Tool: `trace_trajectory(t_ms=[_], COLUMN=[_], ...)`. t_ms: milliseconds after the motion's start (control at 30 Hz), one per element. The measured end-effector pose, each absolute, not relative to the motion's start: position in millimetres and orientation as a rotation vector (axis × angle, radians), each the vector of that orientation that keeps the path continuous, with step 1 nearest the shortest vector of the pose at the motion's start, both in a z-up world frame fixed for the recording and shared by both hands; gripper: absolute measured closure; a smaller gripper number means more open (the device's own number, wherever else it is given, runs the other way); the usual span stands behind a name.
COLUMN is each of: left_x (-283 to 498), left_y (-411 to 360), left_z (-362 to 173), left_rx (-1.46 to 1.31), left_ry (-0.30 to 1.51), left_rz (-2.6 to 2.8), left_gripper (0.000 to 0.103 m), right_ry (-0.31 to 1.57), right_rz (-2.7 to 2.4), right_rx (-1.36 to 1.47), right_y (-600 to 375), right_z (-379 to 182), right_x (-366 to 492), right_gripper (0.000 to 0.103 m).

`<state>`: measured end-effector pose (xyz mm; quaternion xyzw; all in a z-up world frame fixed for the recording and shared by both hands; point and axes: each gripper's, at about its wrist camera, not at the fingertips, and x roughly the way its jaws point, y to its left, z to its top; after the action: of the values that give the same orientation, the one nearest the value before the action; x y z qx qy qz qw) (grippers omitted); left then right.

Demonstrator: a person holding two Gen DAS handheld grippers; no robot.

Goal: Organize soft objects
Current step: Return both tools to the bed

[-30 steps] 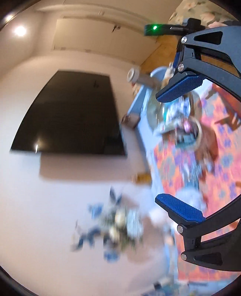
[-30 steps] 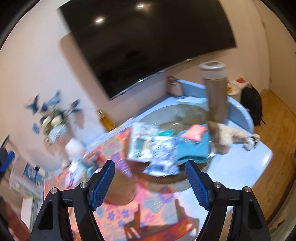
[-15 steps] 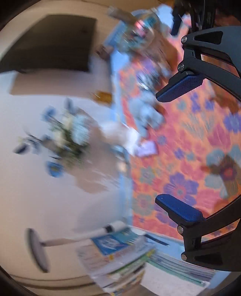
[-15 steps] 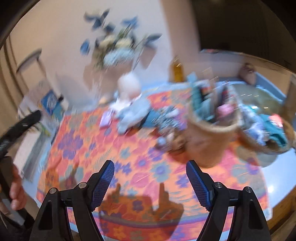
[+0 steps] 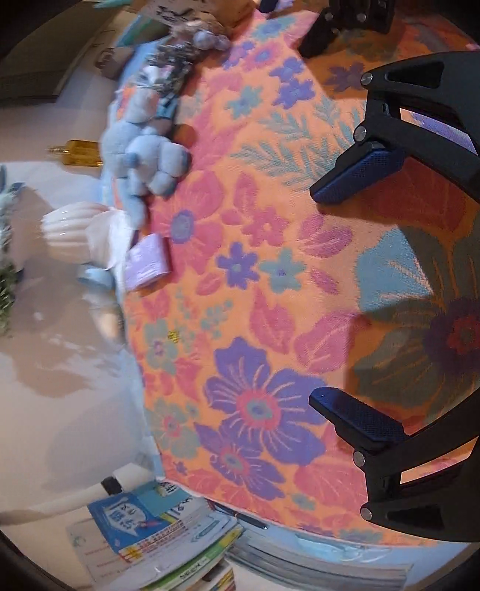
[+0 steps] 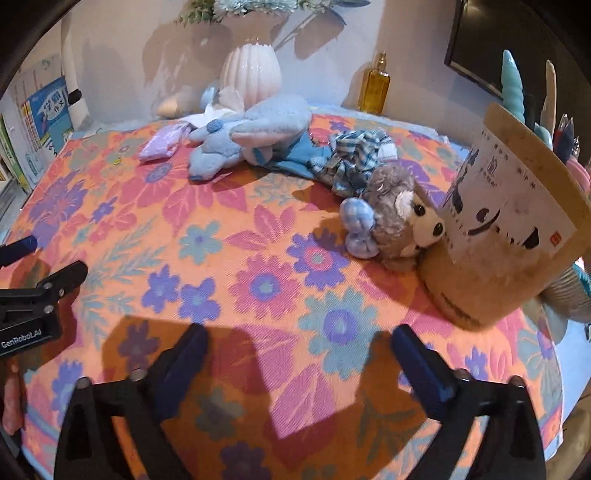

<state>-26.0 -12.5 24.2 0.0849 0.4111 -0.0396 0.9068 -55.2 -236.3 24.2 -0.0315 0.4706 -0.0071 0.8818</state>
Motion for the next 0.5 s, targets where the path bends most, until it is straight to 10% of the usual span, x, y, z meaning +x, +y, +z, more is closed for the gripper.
trace_trajectory(t_ms=[500], left_x=[-17], left_y=[-3], left_z=[15], left_rx=[0.088], left_ry=[0.912], left_rz=[-0.107], left_gripper=[0.0], right_ry=[0.989], right_rz=[0.022], right_rx=[0.008], right_y=[-243], right_z=[21], right_x=[-52], right_gripper=[0.0])
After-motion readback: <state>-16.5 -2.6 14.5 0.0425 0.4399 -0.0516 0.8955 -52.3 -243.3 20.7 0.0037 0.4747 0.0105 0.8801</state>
